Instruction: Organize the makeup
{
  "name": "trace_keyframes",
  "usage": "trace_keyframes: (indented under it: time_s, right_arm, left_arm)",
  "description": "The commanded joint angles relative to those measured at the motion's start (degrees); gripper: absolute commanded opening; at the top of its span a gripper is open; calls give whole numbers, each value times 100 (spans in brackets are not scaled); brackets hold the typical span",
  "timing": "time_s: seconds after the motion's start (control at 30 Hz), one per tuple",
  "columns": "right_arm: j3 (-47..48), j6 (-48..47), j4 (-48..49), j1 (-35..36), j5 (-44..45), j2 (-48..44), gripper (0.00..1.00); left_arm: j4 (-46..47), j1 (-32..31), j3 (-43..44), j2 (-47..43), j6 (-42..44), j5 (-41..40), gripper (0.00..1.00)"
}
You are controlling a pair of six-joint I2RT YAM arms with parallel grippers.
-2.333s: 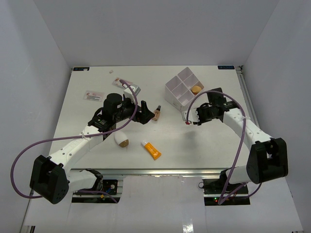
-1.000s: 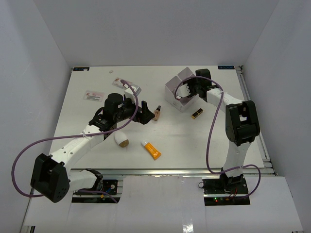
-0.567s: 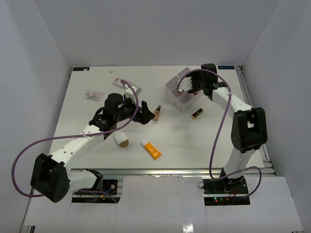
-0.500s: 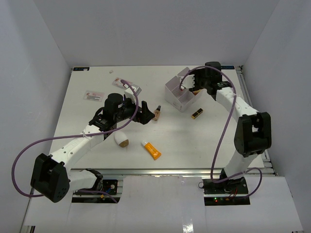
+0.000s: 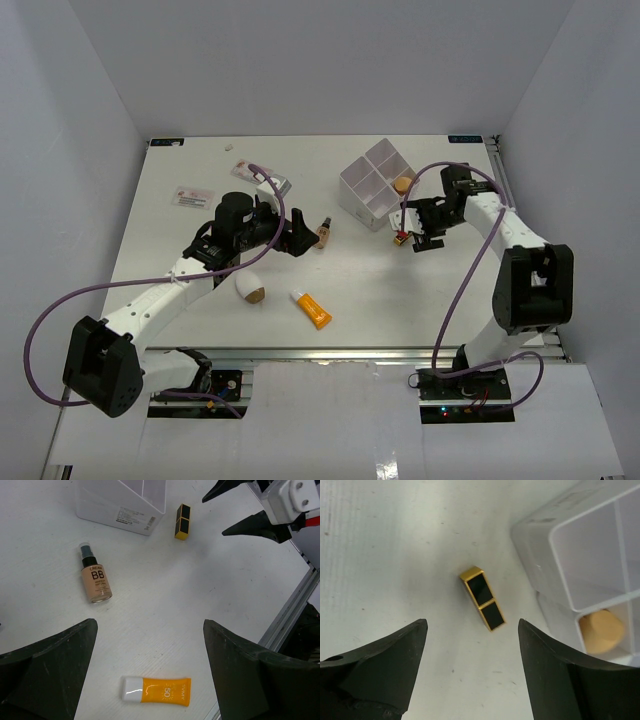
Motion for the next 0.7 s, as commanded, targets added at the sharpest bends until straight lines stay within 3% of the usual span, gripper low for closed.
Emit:
trace_keyframes:
  time_s: [0.0,0.4,0.67]
  right_arm:
    - [684,-550,-658,32,-124,586,80]
    - [1351,-284,-294,335,538,1699,74]
    - [1468,-273,-420,340,815,1991,61]
  left_arm:
    - [59,-4,130,-84,25,71,98]
    - [50,-4,137,-90,33,78,98]
    - [50,-4,138,-82,34,79,98]
